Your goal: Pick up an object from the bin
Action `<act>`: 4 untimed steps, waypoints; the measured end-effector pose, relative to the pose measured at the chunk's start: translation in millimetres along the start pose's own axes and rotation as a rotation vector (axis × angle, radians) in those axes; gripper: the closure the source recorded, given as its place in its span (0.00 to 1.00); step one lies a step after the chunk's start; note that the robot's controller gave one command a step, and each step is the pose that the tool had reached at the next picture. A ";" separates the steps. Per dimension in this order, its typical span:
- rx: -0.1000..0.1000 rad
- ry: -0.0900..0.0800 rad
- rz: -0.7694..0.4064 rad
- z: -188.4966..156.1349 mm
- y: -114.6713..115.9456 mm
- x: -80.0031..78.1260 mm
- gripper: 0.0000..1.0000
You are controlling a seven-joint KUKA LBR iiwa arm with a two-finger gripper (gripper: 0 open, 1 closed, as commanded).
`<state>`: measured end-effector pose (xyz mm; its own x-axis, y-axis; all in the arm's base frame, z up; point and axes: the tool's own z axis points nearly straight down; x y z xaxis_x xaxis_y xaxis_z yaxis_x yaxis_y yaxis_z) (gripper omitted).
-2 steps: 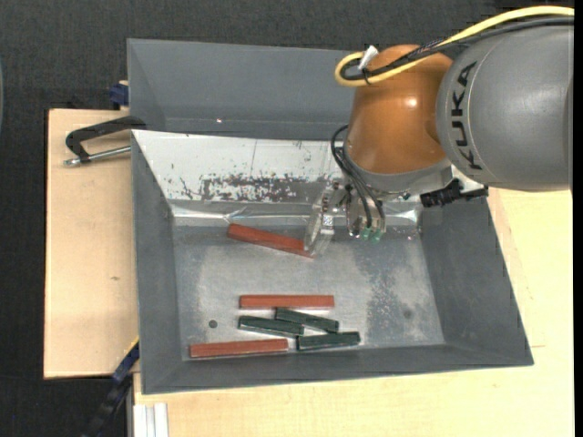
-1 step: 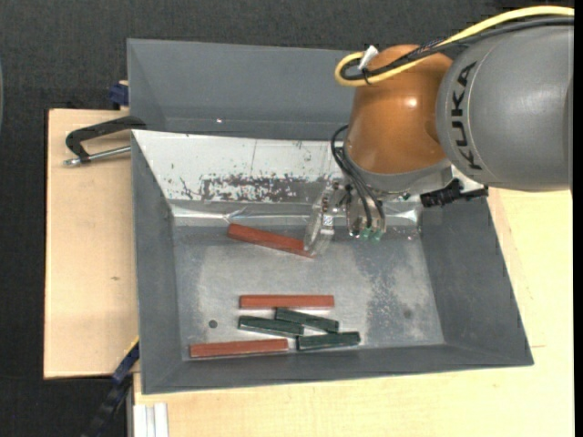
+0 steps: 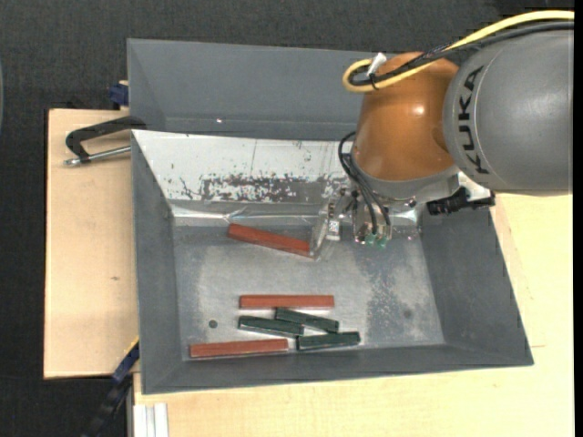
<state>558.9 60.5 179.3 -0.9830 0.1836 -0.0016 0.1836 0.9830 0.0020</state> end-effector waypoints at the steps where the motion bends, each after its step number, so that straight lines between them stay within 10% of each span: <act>1: -0.001 -0.004 0.009 7.2 -26.0 -27.3 1.00; 2: 0.001 -0.002 0.015 2.2 -36.4 -23.4 1.00; 3: -0.001 -0.003 0.098 91.8 -3.9 -23.4 0.00; 4: -0.001 0.000 0.111 108.0 2.8 -22.9 1.00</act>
Offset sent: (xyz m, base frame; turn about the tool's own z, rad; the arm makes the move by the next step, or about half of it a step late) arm -0.0077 -0.0378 0.0030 0.0192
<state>582.1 59.2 71.4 -0.9566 0.2914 -0.0018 0.2914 0.9566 0.0027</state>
